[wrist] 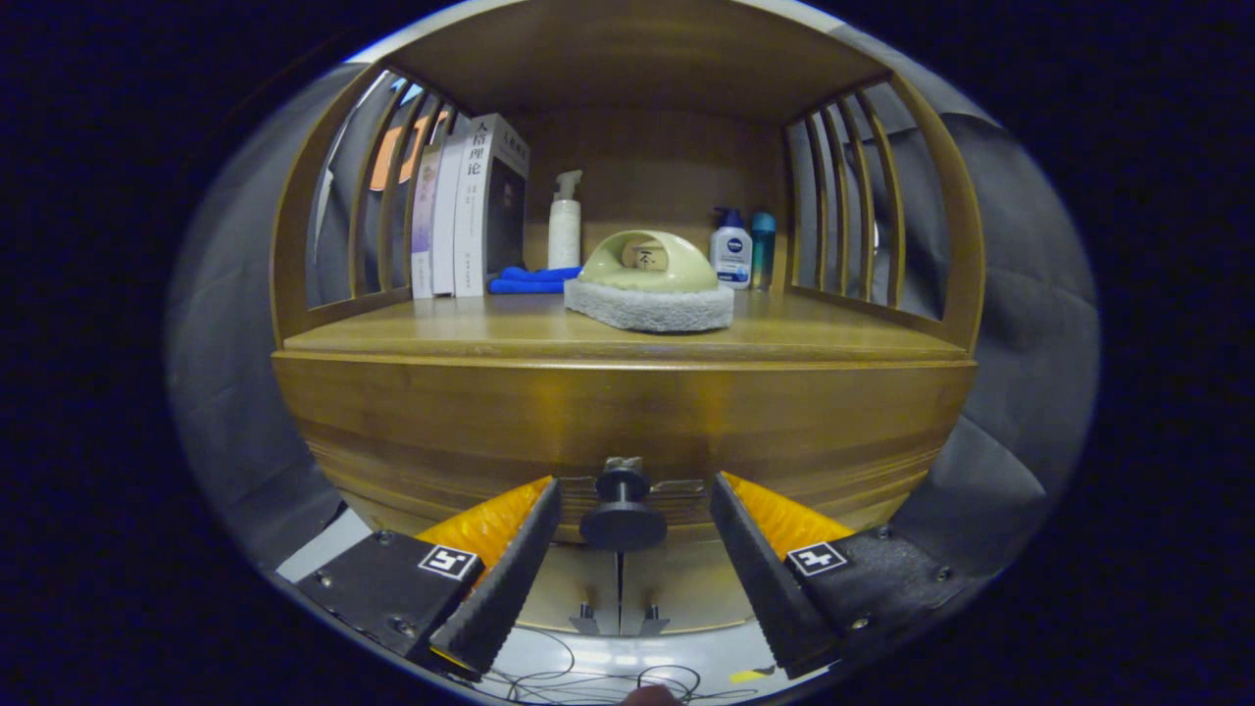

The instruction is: Pull open the drawer, take out the items inside it, and place them on the countertop above the cabinet.

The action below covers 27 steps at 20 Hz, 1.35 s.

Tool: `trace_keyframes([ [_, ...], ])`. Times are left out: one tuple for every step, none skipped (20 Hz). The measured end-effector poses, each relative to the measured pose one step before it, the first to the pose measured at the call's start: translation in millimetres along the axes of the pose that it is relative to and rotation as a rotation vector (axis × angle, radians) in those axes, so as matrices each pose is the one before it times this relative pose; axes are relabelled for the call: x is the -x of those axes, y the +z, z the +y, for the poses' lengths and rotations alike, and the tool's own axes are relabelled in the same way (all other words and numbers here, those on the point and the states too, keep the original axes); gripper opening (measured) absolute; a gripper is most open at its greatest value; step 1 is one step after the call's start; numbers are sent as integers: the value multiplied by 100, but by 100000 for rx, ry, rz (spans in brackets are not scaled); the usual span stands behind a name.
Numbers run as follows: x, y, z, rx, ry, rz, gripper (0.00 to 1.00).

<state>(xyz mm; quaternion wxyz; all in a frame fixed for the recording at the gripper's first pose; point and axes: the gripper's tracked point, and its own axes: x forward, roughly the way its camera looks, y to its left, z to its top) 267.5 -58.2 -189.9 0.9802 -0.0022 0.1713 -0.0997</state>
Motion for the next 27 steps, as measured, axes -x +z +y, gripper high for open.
trace_keyframes([
  [932, 124, 35, -137, 1126, -1000, 100],
  [1034, 86, 118, 361, 1345, -1246, 100],
  [1156, -128, -6, 754, 798, -1031, 100],
  [1265, -209, 110, 875, 1421, -847, 100],
  [1368, -244, 72, 743, 1102, -573, 100],
  [1450, 27, 85, 362, 1453, -929, 100],
  [1423, 180, 152, 278, 1423, -1222, 100],
  [1562, 446, 126, 568, 1729, -1795, 100],
  [1503, 643, -25, 1031, 1538, -2760, 100],
  [1594, 702, -218, 1389, 667, -1687, 100],
  [1480, 632, -153, 946, 803, -1615, 100],
  [1489, 909, -4, 489, 1239, -1661, 99],
  [1428, 932, 190, 467, 1728, -1886, 100],
  [1571, 1045, -71, 435, 735, -1767, 100],
  [1357, 902, 52, 244, 906, -1624, 100],
  [1404, 793, 43, -203, 462, -1132, 100],
  [1375, 587, 397, -422, 2250, -839, 100],
  [1379, 330, 314, -263, 1765, -13, 100],
  [1064, 513, -62, -196, 935, -1131, 100],
  [1107, 580, -68, -449, 174, -1210, 100],
  [974, 202, -18, -321, 372, -1106, 100],
  [807, 272, 11, 217, 760, -1019, 100],
  [823, 114, -233, 70, 92, 40, 100],
  [719, 56, -239, 406, -3, -18, 99],
  [450, 294, -288, 42, -329, -488, 99],
  [480, 439, -170, 53, 113, -1121, 99],
  [167, 282, -84, -553, -115, -941, 99],
])
